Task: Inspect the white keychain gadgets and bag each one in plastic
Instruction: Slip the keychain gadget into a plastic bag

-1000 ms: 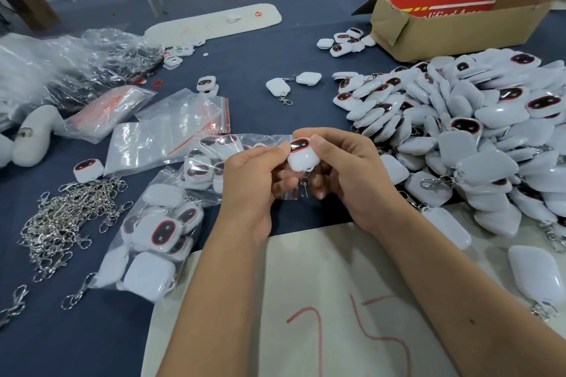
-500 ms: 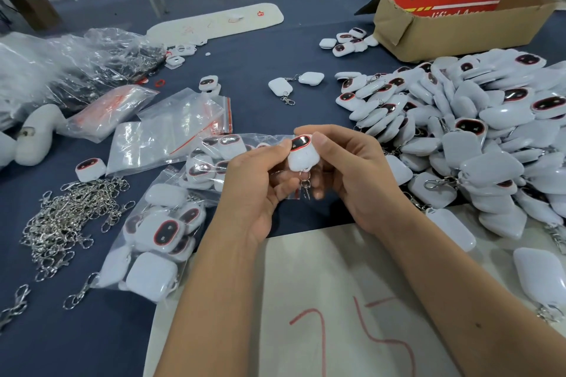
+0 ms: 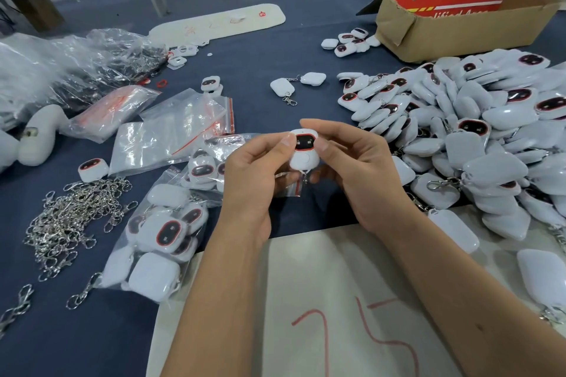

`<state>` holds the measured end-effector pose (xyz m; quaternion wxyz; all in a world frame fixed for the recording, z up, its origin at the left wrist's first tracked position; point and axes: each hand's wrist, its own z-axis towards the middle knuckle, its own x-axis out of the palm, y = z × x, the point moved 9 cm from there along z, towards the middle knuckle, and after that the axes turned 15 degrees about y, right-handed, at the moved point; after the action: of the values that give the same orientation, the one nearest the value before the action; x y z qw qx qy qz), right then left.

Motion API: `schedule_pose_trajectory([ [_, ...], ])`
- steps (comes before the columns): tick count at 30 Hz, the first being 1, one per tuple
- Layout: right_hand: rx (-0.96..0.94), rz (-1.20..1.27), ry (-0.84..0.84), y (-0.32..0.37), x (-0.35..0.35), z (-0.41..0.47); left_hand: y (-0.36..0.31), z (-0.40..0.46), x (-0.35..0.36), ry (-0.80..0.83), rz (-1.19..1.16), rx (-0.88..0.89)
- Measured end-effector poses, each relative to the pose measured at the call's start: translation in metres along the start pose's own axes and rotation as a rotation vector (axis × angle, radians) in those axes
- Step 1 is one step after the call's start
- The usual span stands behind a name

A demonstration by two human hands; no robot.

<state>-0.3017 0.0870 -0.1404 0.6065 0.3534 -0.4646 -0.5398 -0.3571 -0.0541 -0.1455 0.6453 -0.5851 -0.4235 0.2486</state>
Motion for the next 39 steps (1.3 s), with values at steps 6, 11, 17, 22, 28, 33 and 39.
schedule_pose_trajectory([
  [6,-0.019,-0.061,-0.056,0.004,-0.002,-0.002,0.002,0.002,0.003,0.056,0.0,0.026],
  [11,-0.021,-0.046,-0.076,0.006,-0.002,-0.003,0.003,0.004,0.006,0.086,-0.017,0.056],
  [17,-0.01,-0.058,-0.083,0.006,-0.002,-0.003,0.006,0.004,0.007,0.085,-0.07,0.052],
  [22,-0.002,-0.067,-0.1,0.006,-0.004,-0.004,0.007,0.003,0.01,0.084,-0.077,0.054],
  [28,-0.011,-0.105,-0.109,0.005,-0.005,-0.004,0.009,0.005,0.01,0.071,-0.079,0.043],
  [33,-0.025,-0.122,-0.098,0.006,-0.004,-0.003,0.009,0.005,0.009,0.028,-0.049,0.056],
  [39,-0.033,-0.168,-0.089,0.007,-0.003,-0.002,0.01,0.004,0.008,-0.021,-0.049,0.056],
])
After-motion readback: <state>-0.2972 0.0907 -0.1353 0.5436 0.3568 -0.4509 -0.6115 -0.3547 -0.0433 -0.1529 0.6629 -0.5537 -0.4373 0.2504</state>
